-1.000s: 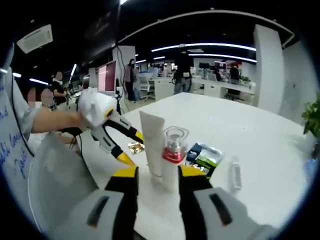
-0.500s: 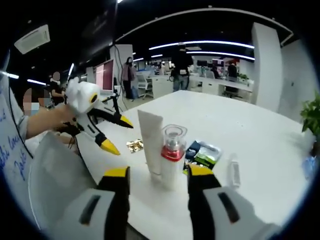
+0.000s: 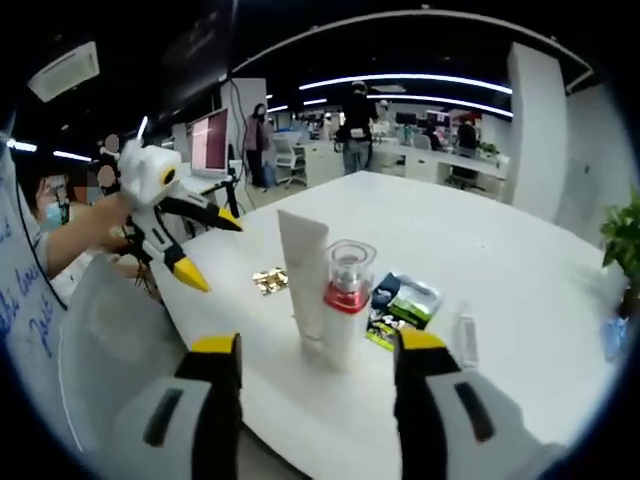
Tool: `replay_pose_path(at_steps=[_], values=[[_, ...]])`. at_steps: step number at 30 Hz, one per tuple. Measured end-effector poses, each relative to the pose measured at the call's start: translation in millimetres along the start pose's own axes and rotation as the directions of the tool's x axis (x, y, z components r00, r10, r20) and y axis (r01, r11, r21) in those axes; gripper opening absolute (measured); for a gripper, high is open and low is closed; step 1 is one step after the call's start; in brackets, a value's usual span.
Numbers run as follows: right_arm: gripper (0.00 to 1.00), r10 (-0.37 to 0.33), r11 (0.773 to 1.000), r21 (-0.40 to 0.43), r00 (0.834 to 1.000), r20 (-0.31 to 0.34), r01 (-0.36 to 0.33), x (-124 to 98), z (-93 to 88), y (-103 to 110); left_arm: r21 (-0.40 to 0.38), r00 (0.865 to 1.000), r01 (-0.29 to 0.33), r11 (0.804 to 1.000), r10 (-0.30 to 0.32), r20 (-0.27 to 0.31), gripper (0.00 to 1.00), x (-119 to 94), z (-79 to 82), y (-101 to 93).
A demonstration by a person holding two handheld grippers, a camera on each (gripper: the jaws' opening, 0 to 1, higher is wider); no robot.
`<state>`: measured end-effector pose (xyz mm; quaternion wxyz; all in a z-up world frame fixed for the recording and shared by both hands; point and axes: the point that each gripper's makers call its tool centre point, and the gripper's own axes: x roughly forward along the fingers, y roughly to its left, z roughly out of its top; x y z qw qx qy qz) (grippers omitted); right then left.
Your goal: Arrange the skincare products in the storage area until every visible bottle or jar stands upright without overlapping.
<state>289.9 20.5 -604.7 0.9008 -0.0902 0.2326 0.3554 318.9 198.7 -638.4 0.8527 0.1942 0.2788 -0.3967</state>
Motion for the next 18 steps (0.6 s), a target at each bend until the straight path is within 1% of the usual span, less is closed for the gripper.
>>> replay_pose_path(at_steps=[2, 4, 7, 9, 11, 13, 18], values=[[0.67, -0.002, 1.0, 0.0, 1.0, -0.01, 0.002, 0, -1.5, 0, 0.008, 1.0, -0.004, 1.0, 0.004, 0.004, 0.76, 0, -2.2, 4.1], [0.71, -0.006, 1.0, 0.005, 1.0, -0.016, 0.006, 0, -2.3, 0, -0.002, 1.0, -0.009, 1.0, 0.009, -0.009, 0.78, -2, -5.4, 5.2], [0.75, -0.012, 1.0, 0.011, 1.0, -0.019, 0.012, -1, -2.2, -1, -0.025, 1.0, -0.008, 1.0, 0.007, -0.003, 0.8, -7, -5.2, 1.3], [0.77, -0.015, 1.0, 0.01, 1.0, -0.019, 0.015, -2, -1.6, -1, -0.027, 1.0, 0.001, 1.0, -0.001, -0.006, 0.81, -9, -6.3, -1.8], [0.78, -0.017, 1.0, 0.013, 1.0, -0.022, 0.017, -2, -1.8, -1, -0.015, 1.0, 0.016, 1.0, -0.016, -0.015, 0.85, -11, -8.2, -5.6], [0.79, -0.015, 1.0, 0.011, 1.0, -0.024, 0.015, -2, -2.1, -2, -0.01, 1.0, 0.013, 1.0, -0.013, -0.018, 0.87, -13, -9.2, -6.8], [0.82, -0.019, 1.0, 0.001, 0.999, -0.038, 0.019, -3, -3.6, -2, -0.039, 1.0, 0.012, 0.999, -0.012, -0.004, 0.89, -19, -8.6, -8.9]])
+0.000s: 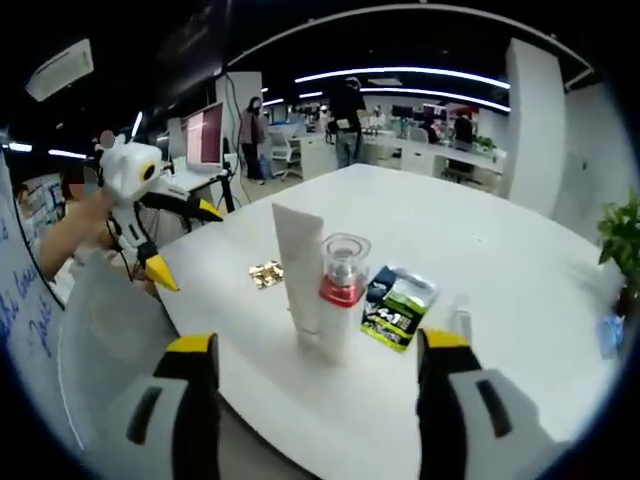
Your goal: Arrange the skincare products in the storage area until every visible bottle or jar stands upright without overlapping.
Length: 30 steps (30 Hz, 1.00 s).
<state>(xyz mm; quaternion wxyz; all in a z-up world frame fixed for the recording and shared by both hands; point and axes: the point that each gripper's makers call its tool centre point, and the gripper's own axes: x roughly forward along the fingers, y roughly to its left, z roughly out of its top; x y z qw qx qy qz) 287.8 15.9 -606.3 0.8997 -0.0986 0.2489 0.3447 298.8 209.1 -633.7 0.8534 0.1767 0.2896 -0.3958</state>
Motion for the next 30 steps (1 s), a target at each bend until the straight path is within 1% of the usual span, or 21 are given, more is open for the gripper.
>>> replay_pose_path(at_steps=[5, 9, 13, 15, 22, 25, 30], values=[[0.88, -0.01, 1.0, -0.001, 1.0, -0.009, 0.01, -1, -2.1, -4, -0.009, 1.0, -0.002, 1.0, 0.002, -0.003, 0.93, -4, -3.0, -2.8], [0.9, -0.011, 1.0, -0.008, 1.0, -0.013, 0.011, -2, -3.2, -4, -0.014, 1.0, -0.002, 1.0, 0.002, -0.003, 0.95, -6, -5.2, -5.2], [0.95, -0.024, 1.0, -0.011, 1.0, -0.002, 0.024, -2, -2.1, -7, -0.024, 1.0, 0.003, 1.0, -0.003, -0.006, 0.97, -7, -7.4, -7.9], [0.96, -0.024, 1.0, -0.009, 1.0, -0.003, 0.024, -2, -2.4, -8, -0.035, 1.0, 0.002, 0.999, -0.003, -0.011, 0.97, -7, -9.8, -8.6], [1.0, -0.019, 1.0, -0.009, 1.0, -0.02, 0.019, 2, -5.9, -12, -0.038, 1.0, 0.009, 0.999, -0.01, -0.017, 0.97, -7, -12.7, -10.9], [1.0, -0.018, 1.0, -0.002, 0.999, -0.033, 0.018, 4, -9.7, -15, -0.043, 1.0, 0.004, 0.999, -0.005, -0.02, 0.97, -7, -13.5, -9.7], [1.0, -0.009, 1.0, 0.009, 1.0, -0.029, 0.009, 6, -10.6, -21, -0.058, 1.0, 0.014, 0.998, -0.015, -0.016, 0.97, -6, -14.3, -11.1]])
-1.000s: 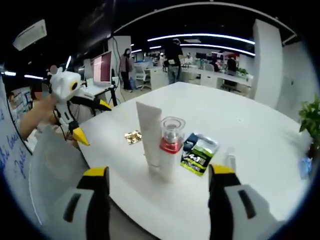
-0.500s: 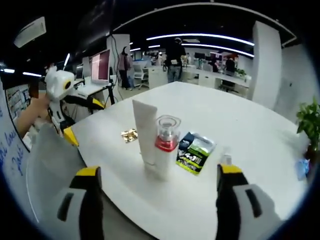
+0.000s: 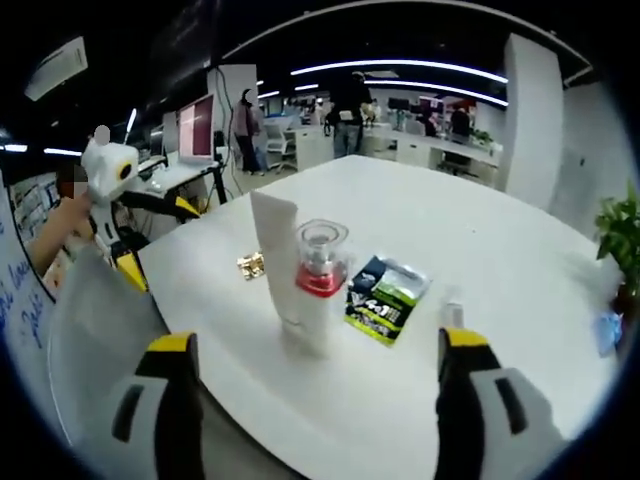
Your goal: Arrange the skincare products in the storage area until every visible bottle or jar stands upright without overlapping.
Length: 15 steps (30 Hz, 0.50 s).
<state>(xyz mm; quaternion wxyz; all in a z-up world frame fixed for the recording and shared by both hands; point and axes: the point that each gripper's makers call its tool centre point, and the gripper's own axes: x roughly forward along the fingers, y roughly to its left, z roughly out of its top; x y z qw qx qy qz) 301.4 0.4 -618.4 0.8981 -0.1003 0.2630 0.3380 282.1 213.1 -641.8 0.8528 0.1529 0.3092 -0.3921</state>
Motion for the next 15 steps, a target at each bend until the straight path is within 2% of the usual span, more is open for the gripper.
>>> replay_pose_path(at_steps=[3, 15], values=[[1.0, 0.002, 1.0, 0.0, 1.0, -0.006, -0.002, 3, -2.2, -7, -0.016, 1.0, 0.007, 1.0, -0.007, -0.004, 0.97, 1, -1.9, -0.1], [1.0, -0.031, 0.999, 0.02, 0.993, -0.116, 0.034, 21, -27.5, -55, -0.054, 1.0, 0.017, 0.998, -0.016, 0.027, 0.97, 4, 1.3, 0.3]])
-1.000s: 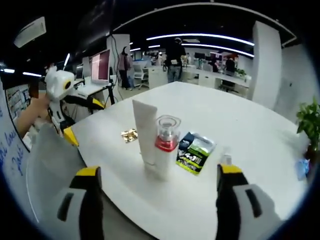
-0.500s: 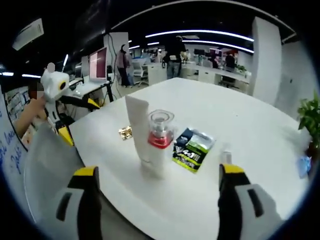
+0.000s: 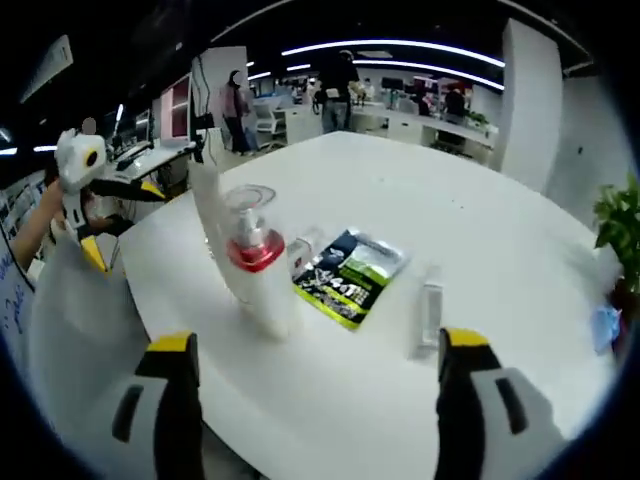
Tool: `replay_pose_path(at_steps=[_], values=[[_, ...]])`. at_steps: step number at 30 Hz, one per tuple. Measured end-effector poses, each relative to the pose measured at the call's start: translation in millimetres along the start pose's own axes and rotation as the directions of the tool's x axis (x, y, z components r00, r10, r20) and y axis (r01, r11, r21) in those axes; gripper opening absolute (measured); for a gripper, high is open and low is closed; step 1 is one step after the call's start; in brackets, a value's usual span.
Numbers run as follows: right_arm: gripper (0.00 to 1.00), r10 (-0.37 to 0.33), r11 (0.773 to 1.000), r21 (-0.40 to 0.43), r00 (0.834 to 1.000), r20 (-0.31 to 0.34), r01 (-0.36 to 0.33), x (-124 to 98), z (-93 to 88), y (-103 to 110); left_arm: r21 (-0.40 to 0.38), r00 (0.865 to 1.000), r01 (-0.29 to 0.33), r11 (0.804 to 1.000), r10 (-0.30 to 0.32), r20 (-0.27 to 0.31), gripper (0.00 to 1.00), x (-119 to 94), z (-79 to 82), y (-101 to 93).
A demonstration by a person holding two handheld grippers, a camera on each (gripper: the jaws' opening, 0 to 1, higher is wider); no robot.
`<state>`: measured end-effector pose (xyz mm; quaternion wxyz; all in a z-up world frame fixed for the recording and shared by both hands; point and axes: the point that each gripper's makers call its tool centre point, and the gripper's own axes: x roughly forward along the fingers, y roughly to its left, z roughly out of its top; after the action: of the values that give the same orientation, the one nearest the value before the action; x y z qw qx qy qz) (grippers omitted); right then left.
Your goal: Arrange the skincare products in the storage area until every visible bottle or jar stands upright without overlapping.
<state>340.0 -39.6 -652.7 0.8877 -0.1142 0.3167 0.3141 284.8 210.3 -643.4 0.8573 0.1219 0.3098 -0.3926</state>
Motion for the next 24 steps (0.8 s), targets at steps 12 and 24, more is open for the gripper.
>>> replay_pose_path(at_steps=[12, 24], values=[[0.94, -0.01, 1.0, 0.023, 0.992, -0.124, 0.013, 23, -20.5, -42, -0.052, 1.0, -0.015, 0.999, 0.016, 0.014, 0.97, -2, 2.7, 6.1], [0.67, -0.067, 0.996, 0.04, 0.972, -0.224, 0.077, 48, -26.8, -93, -0.092, 1.0, -0.022, 0.996, 0.024, 0.019, 0.97, -4, 1.1, 7.2]])
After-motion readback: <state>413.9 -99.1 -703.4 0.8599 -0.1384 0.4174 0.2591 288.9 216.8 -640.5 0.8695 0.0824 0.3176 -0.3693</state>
